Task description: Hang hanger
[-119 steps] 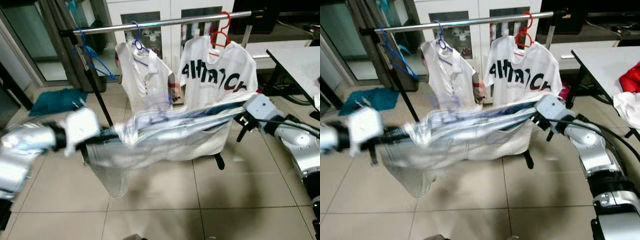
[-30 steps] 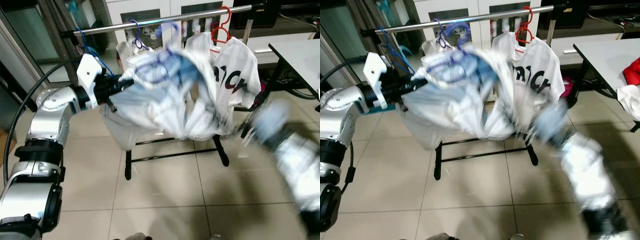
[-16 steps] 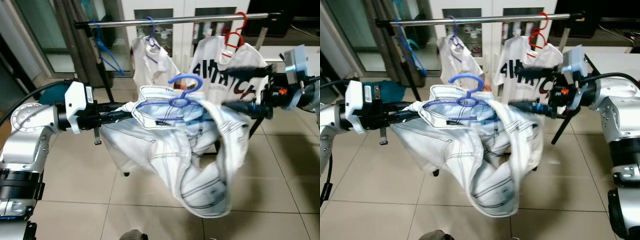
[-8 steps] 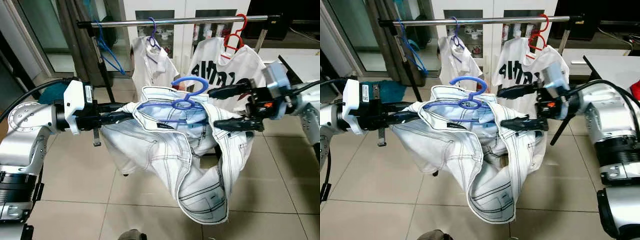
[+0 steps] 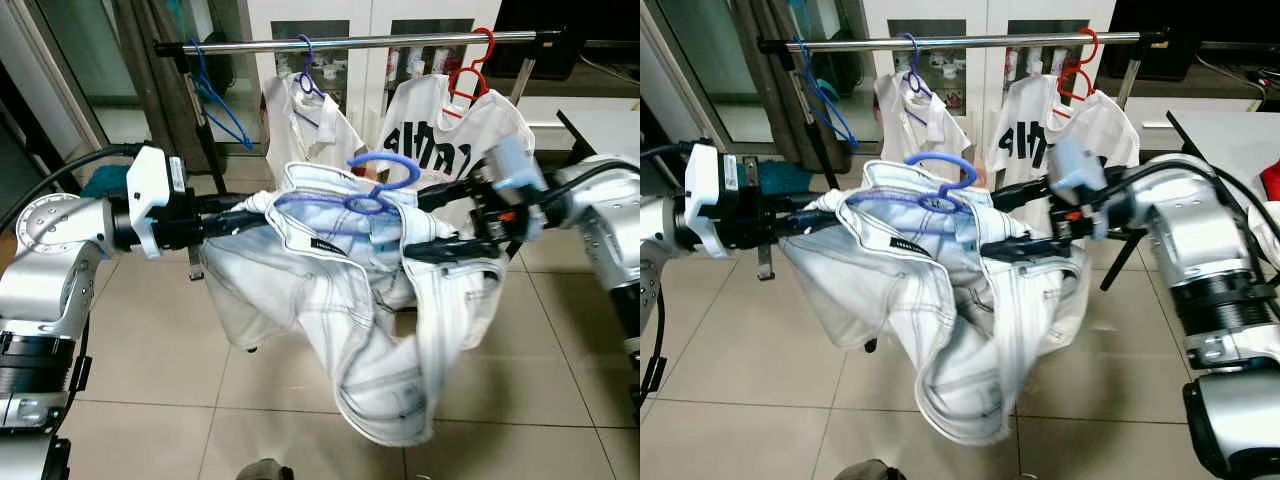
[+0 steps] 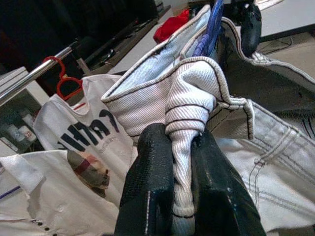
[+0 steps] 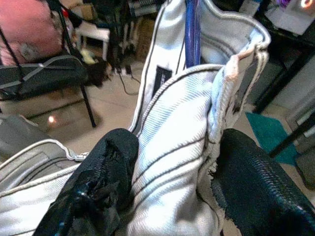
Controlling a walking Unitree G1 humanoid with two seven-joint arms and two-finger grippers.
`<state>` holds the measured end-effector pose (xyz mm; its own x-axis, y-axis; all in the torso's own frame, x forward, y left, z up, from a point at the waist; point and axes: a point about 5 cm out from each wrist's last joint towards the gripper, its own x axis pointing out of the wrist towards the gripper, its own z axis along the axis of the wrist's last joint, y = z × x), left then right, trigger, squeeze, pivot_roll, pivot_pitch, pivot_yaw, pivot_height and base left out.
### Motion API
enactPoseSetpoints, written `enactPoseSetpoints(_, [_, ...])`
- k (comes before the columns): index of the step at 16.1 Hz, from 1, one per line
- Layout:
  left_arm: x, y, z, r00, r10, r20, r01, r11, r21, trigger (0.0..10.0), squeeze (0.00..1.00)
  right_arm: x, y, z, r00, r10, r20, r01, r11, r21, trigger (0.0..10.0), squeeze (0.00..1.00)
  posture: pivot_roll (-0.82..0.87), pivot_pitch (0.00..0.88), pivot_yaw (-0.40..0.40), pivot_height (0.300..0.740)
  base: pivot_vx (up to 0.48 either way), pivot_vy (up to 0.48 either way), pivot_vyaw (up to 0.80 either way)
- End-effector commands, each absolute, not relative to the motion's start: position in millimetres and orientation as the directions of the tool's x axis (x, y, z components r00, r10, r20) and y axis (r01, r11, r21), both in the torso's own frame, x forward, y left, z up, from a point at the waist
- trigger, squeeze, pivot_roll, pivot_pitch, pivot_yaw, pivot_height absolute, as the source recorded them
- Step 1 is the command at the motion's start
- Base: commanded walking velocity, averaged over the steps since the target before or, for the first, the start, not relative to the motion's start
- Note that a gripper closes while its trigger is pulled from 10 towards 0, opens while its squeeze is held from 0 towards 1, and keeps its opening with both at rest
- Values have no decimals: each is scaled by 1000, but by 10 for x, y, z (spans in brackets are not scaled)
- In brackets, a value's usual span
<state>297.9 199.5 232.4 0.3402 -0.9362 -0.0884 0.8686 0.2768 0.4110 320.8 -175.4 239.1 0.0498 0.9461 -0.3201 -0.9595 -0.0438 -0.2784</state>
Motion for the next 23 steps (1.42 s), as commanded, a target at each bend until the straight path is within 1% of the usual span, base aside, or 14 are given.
enactPoseSetpoints(1, [2996, 1997, 2550, 352, -936, 10, 820, 313, 480, 0, 0, 3212, -1698, 2352, 56, 936, -347, -960, -45, -277, 0, 0, -91, 0, 67, 740, 0, 0, 0])
enactPoseSetpoints(9, [3050, 2013, 2547, 380, -924, 40, 795, 348, 497, 0, 0, 3201, -1656, 2348, 121, 922, -368, -949, -2, -316, 0, 0, -97, 0, 62, 740, 0, 0, 0])
enactPoseSetpoints(13, [3070, 2056, 2538, 400, -915, 49, 786, 369, 496, 0, 0, 3203, -1670, 2349, 173, 915, -364, -942, 46, -331, 0, 0, -101, 0, 62, 740, 0, 0, 0])
enactPoseSetpoints(16, [3091, 2075, 2527, 413, -909, 58, 781, 386, 491, 0, 0, 3098, -1663, 2327, 153, 930, -333, -953, 50, -299, 0, 0, -100, 0, 64, 740, 0, 0, 0])
enactPoseSetpoints(17, [3102, 2088, 2532, 433, -898, 70, 763, 407, 502, 0, 0, 3077, -1666, 2311, 151, 935, -321, -956, 56, -286, 0, 0, -100, 0, 64, 740, 0, 0, 0])
enactPoseSetpoints(18, [3103, 2088, 2522, 427, -902, 69, 773, 403, 490, 10000, 271, 3071, -1670, 2300, 156, 936, -315, -957, 65, -283, 0, 0, -100, 0, 64, 740, 0, 0, 0])
enactPoseSetpoints(19, [3099, 2079, 2508, 408, -911, 61, 792, 386, 472, 10000, 271, 3067, -1671, 2295, 159, 936, -314, -957, 68, -282, 0, 0, -100, 0, 64, 740, 0, 0, 0])
enactPoseSetpoints(20, [3080, 2102, 2466, 392, -919, 33, 810, 362, 461, 10000, 1000, 3058, -1691, 2275, 181, 934, -308, -955, 92, -282, 0, 0, -100, 0, 64, 740, 0, 0, 0])
enactPoseSetpoints(23, [3038, 2154, 2434, 387, -922, 12, 824, 351, 445, 10000, 1000, 3034, -1799, 2183, 255, 901, -351, -943, 151, -297, 0, 0, -104, 0, 65, 740, 0, 0, 0])
